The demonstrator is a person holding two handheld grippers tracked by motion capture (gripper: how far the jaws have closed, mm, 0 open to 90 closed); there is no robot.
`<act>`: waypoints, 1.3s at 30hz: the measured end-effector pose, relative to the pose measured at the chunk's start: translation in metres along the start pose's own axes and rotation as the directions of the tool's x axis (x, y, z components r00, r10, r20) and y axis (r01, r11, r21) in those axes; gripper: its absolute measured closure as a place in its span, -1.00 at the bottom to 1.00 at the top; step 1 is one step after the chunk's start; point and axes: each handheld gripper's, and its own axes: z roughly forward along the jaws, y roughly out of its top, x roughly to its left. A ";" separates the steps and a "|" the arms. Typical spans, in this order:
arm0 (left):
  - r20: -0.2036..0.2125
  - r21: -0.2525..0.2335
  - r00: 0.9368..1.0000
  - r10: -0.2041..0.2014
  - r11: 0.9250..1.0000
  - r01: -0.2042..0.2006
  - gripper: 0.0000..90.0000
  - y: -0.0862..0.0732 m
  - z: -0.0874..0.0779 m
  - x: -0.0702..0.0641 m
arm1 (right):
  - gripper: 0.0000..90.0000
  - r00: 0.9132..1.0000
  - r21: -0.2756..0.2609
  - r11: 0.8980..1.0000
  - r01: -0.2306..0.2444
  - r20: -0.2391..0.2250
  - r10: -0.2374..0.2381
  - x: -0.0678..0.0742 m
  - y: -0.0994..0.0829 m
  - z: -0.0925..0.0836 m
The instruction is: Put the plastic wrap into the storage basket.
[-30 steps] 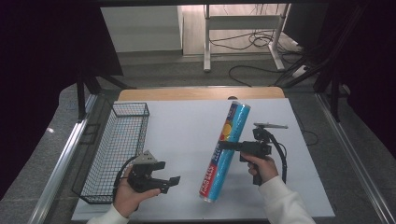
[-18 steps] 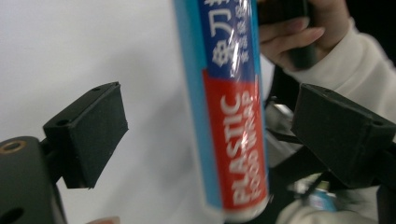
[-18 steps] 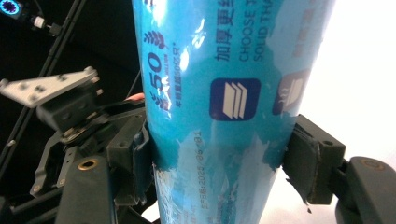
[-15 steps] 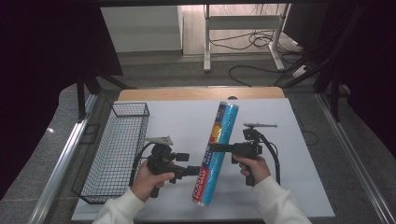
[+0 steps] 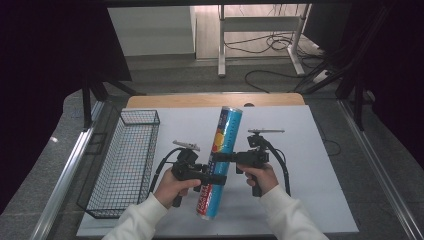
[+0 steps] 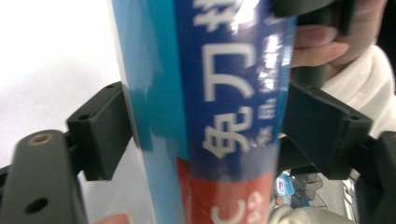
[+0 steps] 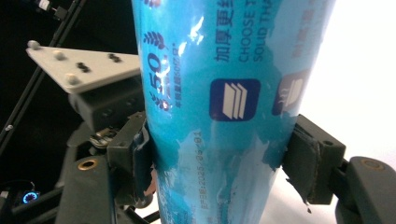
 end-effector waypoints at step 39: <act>-0.004 -0.130 1.000 -0.008 0.991 0.008 -0.29 -0.009 -0.049 -0.002 | -0.71 0.983 -0.064 0.989 0.133 0.135 -0.124 -0.014 -0.023 -0.078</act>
